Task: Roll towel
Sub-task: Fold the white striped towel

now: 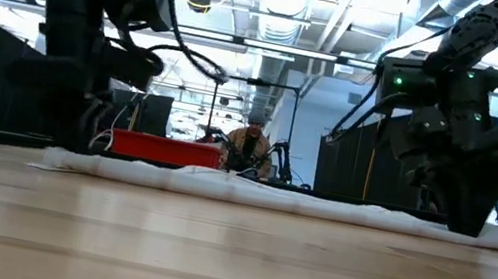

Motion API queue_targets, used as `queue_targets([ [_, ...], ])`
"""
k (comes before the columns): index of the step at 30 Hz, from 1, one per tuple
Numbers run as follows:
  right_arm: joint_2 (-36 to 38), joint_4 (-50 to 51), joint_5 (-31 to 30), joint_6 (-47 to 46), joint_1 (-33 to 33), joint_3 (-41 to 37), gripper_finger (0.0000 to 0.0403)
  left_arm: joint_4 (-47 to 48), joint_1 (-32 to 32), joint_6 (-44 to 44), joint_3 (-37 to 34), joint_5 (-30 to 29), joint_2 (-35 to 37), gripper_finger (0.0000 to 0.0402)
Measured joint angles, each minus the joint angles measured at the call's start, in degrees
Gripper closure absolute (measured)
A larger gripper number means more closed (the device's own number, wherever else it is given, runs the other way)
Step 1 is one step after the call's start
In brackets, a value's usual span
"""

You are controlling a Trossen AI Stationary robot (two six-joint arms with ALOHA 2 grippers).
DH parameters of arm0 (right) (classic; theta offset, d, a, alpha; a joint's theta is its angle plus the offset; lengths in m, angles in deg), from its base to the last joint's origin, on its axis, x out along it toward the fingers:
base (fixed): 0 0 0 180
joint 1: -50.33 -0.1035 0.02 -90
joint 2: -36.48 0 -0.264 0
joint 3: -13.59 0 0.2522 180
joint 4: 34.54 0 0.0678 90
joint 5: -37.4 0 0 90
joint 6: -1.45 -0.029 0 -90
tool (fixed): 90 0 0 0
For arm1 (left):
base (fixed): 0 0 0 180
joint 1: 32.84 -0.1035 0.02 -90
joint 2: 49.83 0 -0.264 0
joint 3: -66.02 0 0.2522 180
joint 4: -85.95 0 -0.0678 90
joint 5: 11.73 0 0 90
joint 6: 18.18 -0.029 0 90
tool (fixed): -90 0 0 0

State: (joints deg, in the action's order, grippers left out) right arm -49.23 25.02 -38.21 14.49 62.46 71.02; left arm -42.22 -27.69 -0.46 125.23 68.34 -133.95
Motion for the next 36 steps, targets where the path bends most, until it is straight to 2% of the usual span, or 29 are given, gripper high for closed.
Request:
queue_targets([
  [8, 4.9, 5.2, 0.0, 2.3, -0.1, 8.7, 0.0311, 7.5, -1.5, -4.3, 12.4, -0.7, 5.4, 0.0265],
  [12, 6.5, 6.5, 0.0, 1.7, 0.0, 12.5, 0.031, 13.5, -0.9, -5.0, 18.7, -0.6, 4.0, 0.0262],
  [23, 6.7, 20.5, -2.2, 6.9, -1.2, 25.9, 0.031, 30.8, 5.8, -2.7, 31.3, -0.6, 0.8, 0.0262],
  [28, 6.6, 21.4, -2.6, 3.7, -4.2, 27.8, 0.0309, 31.4, 6.9, -4.9, 29.7, -0.8, -0.3, 0.0261],
  [36, -2.4, 17.2, -4.2, -2.9, -8.1, 25.5, 0.0309, 14.6, 2.6, -5.6, 12.9, 2.0, -0.4, 0.0237],
])
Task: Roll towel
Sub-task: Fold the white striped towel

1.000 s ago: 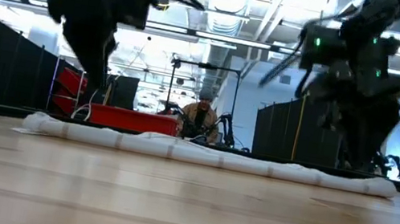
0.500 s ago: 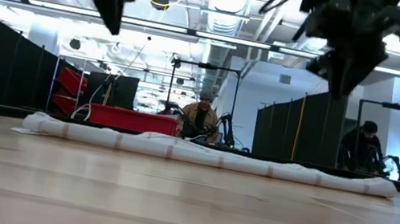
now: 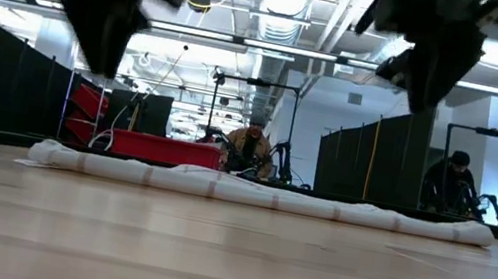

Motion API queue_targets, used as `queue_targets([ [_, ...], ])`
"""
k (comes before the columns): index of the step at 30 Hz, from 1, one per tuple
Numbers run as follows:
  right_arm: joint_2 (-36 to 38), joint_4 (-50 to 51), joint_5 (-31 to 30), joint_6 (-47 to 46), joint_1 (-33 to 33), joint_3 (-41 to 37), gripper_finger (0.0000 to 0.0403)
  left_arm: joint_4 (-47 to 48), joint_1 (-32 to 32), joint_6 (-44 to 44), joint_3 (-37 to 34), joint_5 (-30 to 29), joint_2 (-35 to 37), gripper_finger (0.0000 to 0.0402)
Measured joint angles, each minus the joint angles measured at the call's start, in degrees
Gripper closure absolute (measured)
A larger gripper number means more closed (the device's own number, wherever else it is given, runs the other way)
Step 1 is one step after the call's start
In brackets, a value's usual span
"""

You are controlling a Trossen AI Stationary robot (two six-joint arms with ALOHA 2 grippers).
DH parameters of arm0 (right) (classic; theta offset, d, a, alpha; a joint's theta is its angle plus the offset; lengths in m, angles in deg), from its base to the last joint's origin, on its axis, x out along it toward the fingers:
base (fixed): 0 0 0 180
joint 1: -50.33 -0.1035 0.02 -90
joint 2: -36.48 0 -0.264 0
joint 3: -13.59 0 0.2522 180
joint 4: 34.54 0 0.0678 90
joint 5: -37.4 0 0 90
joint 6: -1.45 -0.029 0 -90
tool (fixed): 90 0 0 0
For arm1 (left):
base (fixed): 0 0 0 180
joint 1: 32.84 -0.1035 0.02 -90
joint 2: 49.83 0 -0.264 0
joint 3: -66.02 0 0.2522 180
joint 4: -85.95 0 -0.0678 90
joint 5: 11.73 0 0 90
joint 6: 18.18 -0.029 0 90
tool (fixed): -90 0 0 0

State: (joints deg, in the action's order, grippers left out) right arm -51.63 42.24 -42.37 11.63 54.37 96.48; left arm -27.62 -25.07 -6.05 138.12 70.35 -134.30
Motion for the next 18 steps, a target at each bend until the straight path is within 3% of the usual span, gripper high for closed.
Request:
queue_targets([
  [4, -5.7, 0.6, -0.2, -3.6, -0.6, -0.4, 0.0309, -8.5, -2.9, -0.1, -7.5, 3.6, 0.0, 0.0221],
  [8, -9.3, 2.7, 0.0, -4.3, -0.6, -1.6, 0.0309, -12.1, -6.1, -0.6, -10.0, 7.6, 0.1, 0.0204],
  [14, -10.6, 0.1, 0.0, -6.8, -1.6, -8.2, 0.0309, -14.9, -7.8, 1.5, -10.1, 7.1, 0.1, 0.0196],
  [18, -10.5, -1.3, 0.2, -9.2, -3.0, -11.6, 0.0309, -15.8, -6.1, 1.2, -10.1, 3.8, 0.0, 0.0197],
])
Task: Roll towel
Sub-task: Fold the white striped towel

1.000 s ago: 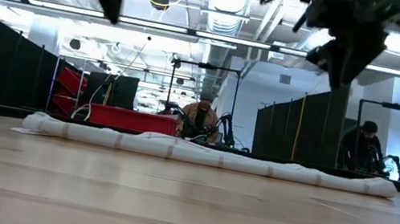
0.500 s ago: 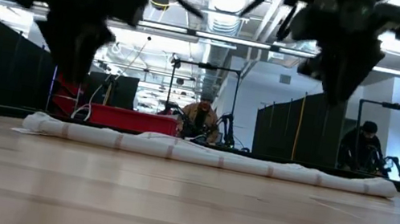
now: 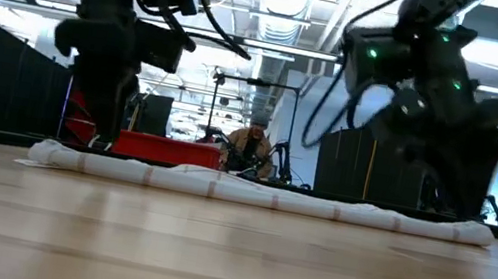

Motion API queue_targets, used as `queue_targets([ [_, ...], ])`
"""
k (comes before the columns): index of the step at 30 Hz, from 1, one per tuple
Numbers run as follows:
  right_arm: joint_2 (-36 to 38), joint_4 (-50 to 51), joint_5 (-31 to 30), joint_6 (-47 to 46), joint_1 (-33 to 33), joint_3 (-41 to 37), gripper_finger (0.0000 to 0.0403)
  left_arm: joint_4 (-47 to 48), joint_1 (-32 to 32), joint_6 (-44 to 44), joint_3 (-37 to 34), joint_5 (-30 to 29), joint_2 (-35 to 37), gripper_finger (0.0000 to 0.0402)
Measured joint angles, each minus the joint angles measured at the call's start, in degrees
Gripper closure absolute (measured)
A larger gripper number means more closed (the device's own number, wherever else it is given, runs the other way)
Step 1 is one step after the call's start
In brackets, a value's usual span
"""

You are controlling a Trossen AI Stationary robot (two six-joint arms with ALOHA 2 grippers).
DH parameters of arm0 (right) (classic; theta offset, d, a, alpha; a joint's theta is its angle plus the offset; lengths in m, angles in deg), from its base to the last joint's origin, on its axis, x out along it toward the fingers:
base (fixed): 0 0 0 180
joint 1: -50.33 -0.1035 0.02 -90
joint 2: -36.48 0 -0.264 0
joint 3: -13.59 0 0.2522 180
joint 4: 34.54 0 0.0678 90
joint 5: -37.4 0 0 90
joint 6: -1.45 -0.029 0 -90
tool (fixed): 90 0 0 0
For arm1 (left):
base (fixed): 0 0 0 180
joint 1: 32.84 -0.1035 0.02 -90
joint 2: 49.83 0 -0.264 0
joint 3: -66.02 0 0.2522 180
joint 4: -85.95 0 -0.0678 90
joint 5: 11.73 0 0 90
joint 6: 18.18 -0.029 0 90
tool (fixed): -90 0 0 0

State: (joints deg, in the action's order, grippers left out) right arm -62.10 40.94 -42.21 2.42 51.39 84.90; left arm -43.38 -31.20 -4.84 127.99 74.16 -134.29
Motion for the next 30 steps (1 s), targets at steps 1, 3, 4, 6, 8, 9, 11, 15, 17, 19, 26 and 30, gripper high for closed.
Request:
queue_targets([
  [1, 0.1, 0.0, 0.0, -0.6, -0.2, -0.2, 0.0309, 0.1, 0.6, -0.4, 0.0, -0.7, 0.0, 0.0197],
  [3, 0.1, -0.2, 0.0, -1.5, -0.3, -0.2, 0.031, 2.0, 1.7, -0.4, 0.9, -2.6, 0.0, 0.0198],
  [4, 0.5, 0.4, 0.0, -1.7, -0.4, -0.1, 0.031, 3.2, 2.3, 0.0, 1.8, -3.9, 0.0, 0.0198],
  [6, 3.8, 0.0, -2.3, -1.6, -3.1, 0.9, 0.0315, 5.8, 3.4, 0.1, 4.5, -5.8, 0.0, 0.0198],
  [8, 7.9, -0.8, -5.5, -1.4, -6.5, 2.0, 0.0322, 8.4, 4.6, 0.2, 7.3, -7.7, 0.0, 0.0198],
  [9, 10.0, -1.2, -7.1, -1.3, -8.2, 2.6, 0.0325, 9.7, 5.1, 0.2, 8.7, -8.7, 0.0, 0.0198],
  [11, 14.1, -2.1, -10.3, -1.2, -11.6, 3.8, 0.0332, 12.2, 6.3, 0.3, 11.4, -10.6, 0.0, 0.0198],
  [15, 21.7, -6.4, -15.8, -0.9, -20.8, 4.8, 0.0344, 15.7, 8.4, 0.4, 15.7, -14.1, 0.0, 0.0198],
  [17, 23.4, -8.8, -19.5, -1.0, -26.5, 2.9, 0.0346, 16.2, 9.1, 0.4, 15.7, -15.7, 0.0, 0.0198],
  [19, 23.4, -8.8, -25.0, -2.1, -30.8, 0.0, 0.0346, 16.3, 9.4, 0.7, 14.9, -17.1, 0.0, 0.0198],
  [26, 19.0, -8.7, -36.2, -11.8, -32.1, -8.0, 0.0346, 15.0, 9.5, 0.8, 11.0, -20.2, -0.1, 0.0198],
  [30, 16.3, -11.9, -35.9, -15.2, -29.0, -9.5, 0.0346, 12.3, 9.3, 0.8, 8.6, -20.2, -0.1, 0.0198],
])
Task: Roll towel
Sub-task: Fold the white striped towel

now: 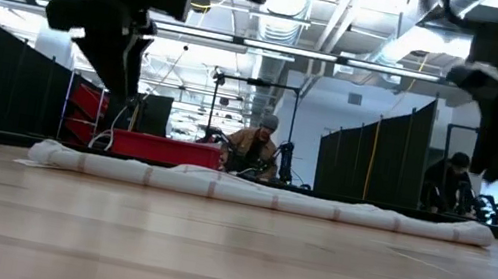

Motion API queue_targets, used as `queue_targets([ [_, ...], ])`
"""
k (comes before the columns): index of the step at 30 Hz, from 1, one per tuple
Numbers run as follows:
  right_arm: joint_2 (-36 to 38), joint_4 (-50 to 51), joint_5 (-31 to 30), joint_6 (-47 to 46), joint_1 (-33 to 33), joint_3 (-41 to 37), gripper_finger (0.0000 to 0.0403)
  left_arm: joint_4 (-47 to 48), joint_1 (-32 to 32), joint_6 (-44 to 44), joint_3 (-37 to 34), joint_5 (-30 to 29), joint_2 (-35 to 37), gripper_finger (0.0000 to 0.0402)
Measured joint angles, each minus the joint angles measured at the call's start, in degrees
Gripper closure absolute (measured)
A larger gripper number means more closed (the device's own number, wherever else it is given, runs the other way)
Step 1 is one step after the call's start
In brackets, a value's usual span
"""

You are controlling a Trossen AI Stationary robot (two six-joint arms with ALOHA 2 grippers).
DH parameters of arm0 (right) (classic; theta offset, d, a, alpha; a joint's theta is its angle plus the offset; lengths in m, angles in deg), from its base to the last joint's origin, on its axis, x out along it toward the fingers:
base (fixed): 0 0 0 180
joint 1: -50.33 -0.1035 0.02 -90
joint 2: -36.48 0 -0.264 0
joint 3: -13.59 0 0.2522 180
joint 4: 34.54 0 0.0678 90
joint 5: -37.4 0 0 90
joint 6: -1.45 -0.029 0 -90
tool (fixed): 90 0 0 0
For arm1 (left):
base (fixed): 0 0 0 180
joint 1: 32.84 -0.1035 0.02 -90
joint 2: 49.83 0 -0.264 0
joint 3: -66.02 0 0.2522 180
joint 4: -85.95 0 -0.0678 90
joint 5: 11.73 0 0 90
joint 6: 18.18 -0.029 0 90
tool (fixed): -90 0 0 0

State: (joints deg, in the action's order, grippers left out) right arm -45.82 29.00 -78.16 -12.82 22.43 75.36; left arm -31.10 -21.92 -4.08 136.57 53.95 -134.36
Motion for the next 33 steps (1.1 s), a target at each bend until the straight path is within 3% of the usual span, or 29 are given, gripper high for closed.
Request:
queue_targets([
  [13, -3.3, -11.5, 3.1, -0.7, 3.3, -5.6, 0.0346, -5.6, 0.0, 0.3, -3.7, 0.8, 0.0, 0.0198],
  [33, -3.2, -17.8, 2.6, 0.8, 9.4, -11.8, 0.0346, -11.9, 0.4, 1.4, -6.8, 3.8, -2.5, 0.0198],
])
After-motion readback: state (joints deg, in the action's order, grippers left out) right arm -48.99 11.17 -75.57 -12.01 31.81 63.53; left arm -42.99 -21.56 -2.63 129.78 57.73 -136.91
